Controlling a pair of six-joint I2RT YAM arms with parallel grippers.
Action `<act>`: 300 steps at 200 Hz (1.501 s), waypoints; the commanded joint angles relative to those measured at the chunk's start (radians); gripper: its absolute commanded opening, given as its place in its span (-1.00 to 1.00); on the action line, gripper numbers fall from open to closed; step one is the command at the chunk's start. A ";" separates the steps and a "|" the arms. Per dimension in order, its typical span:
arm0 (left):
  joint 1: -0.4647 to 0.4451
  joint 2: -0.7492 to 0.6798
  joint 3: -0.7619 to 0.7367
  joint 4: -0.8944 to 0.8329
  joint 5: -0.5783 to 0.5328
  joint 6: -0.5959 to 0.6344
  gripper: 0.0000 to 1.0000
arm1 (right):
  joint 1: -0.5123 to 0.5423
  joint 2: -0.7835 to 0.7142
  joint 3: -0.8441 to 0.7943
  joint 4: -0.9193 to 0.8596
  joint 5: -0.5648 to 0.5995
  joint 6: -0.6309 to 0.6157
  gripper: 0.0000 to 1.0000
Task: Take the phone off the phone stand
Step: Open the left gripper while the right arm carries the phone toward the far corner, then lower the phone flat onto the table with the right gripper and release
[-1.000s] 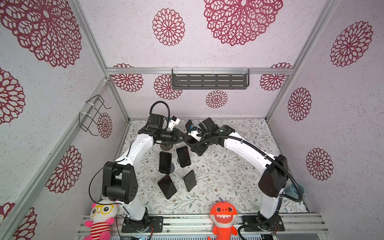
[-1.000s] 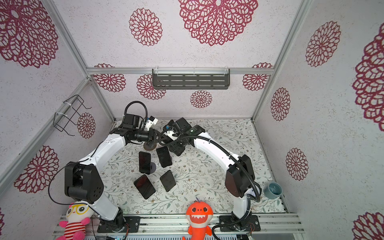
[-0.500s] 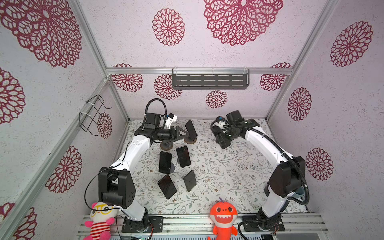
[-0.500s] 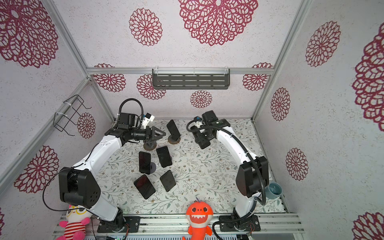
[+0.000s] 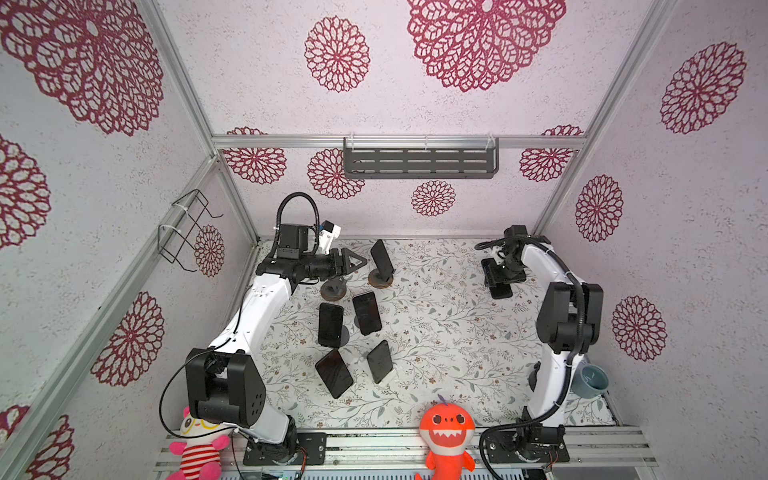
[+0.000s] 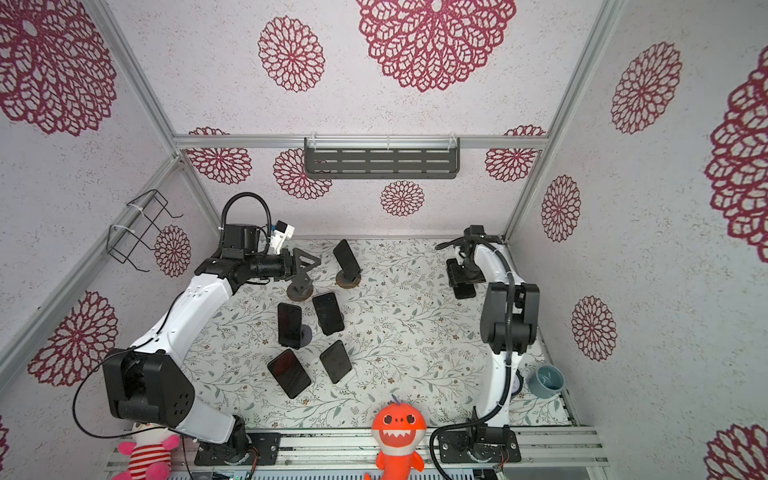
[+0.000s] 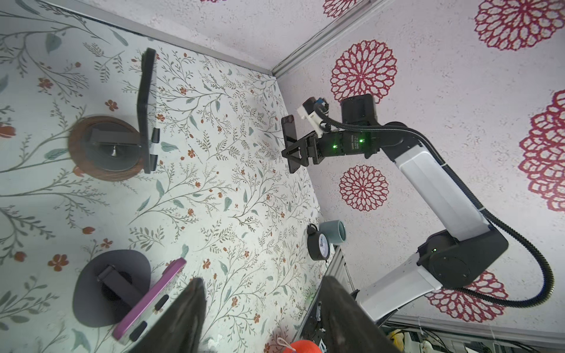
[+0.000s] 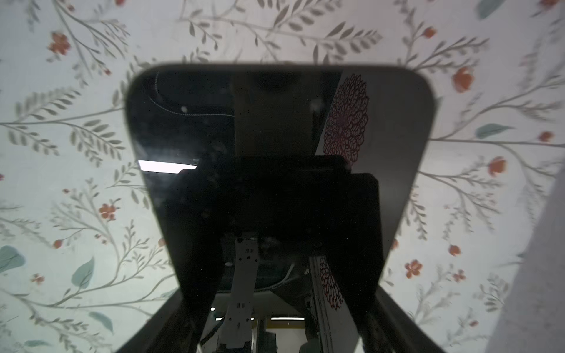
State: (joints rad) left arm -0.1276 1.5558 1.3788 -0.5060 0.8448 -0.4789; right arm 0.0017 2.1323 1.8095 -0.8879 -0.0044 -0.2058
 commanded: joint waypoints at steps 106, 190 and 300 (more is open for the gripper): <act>0.013 -0.020 0.002 -0.014 -0.033 0.040 0.28 | 0.085 0.151 0.139 0.028 -0.025 0.102 -0.50; 0.024 -0.022 0.003 -0.015 -0.037 0.040 0.28 | 0.115 0.161 0.109 0.054 0.000 0.194 0.02; 0.036 -0.014 0.002 -0.026 -0.053 0.067 0.30 | 0.116 0.113 0.060 0.073 0.014 0.184 0.49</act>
State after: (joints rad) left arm -0.1009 1.5558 1.3788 -0.5228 0.7971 -0.4366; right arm 0.1173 2.3020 1.8835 -0.8101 0.0002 -0.0326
